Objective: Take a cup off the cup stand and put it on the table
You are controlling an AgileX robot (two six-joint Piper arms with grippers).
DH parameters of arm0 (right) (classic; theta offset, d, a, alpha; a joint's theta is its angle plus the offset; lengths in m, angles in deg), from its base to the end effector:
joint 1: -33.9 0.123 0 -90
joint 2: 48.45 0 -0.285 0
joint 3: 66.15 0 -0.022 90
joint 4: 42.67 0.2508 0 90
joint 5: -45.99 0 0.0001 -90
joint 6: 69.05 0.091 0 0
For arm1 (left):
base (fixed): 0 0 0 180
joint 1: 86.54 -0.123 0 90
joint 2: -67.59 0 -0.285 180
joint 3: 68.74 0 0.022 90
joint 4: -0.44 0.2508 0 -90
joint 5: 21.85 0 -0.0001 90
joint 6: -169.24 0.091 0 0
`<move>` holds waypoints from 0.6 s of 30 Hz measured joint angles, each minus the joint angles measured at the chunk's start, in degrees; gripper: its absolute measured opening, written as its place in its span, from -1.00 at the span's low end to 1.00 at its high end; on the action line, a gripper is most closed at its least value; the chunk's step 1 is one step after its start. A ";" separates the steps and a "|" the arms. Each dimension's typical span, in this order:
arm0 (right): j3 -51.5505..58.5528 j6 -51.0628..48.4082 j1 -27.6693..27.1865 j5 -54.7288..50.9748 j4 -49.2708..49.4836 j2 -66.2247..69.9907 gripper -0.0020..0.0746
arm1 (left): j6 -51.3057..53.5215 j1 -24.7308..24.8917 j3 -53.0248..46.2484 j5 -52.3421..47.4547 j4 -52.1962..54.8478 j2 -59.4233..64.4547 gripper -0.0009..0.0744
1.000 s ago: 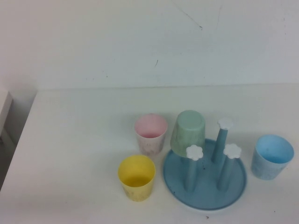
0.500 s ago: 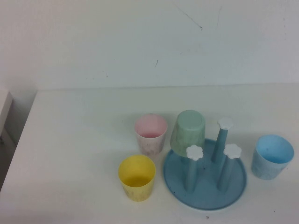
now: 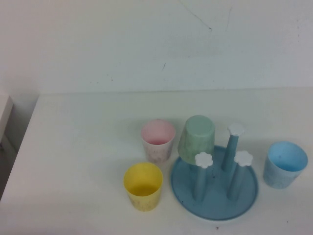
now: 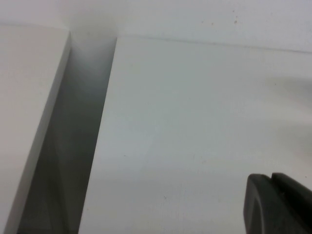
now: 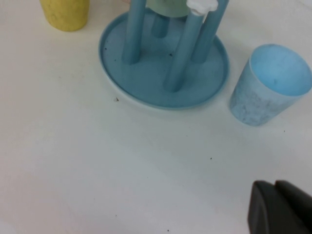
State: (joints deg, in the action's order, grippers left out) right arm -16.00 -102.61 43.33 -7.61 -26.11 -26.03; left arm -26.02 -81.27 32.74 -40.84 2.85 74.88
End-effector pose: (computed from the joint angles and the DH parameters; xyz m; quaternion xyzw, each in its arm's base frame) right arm 0.0377 0.0274 0.2769 -0.3012 0.8297 0.0453 0.4677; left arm 0.0537 -0.0037 0.1761 -0.0574 0.7901 -0.0914 0.6034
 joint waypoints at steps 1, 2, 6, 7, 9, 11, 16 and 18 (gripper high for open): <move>0.00 0.00 0.00 0.00 0.09 0.00 -0.95 | 0.13 0.00 0.00 -0.08 -0.02 0.00 -0.98; 0.00 0.00 0.00 0.00 0.09 0.00 -0.95 | 0.45 0.00 0.00 -0.08 -0.02 0.00 -0.98; 0.00 0.00 0.00 0.00 0.09 0.00 -0.95 | 3.31 0.00 0.00 -0.08 -0.02 0.00 -0.98; 0.00 0.00 0.00 0.00 0.09 0.00 -0.95 | 3.68 0.00 0.00 -0.08 -0.02 0.00 -0.98; 0.00 0.00 0.00 0.00 0.09 0.00 -0.95 | 4.14 0.00 0.00 -0.08 -0.27 0.00 -0.98; 0.00 0.00 0.00 0.00 0.09 0.00 -0.95 | 4.24 0.00 0.00 -0.12 -0.40 0.00 -0.98; 0.00 0.00 0.00 0.00 0.09 0.00 -0.95 | 4.24 0.00 0.00 -0.21 -0.60 0.00 -0.98; 0.00 0.00 0.00 0.00 0.09 0.00 -0.95 | 4.24 0.00 0.00 -0.21 -0.60 0.00 -0.98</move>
State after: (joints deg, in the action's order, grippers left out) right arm -16.00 -102.61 43.33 -7.61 -26.02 -26.03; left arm -21.78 -81.27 32.74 -41.06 2.24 74.88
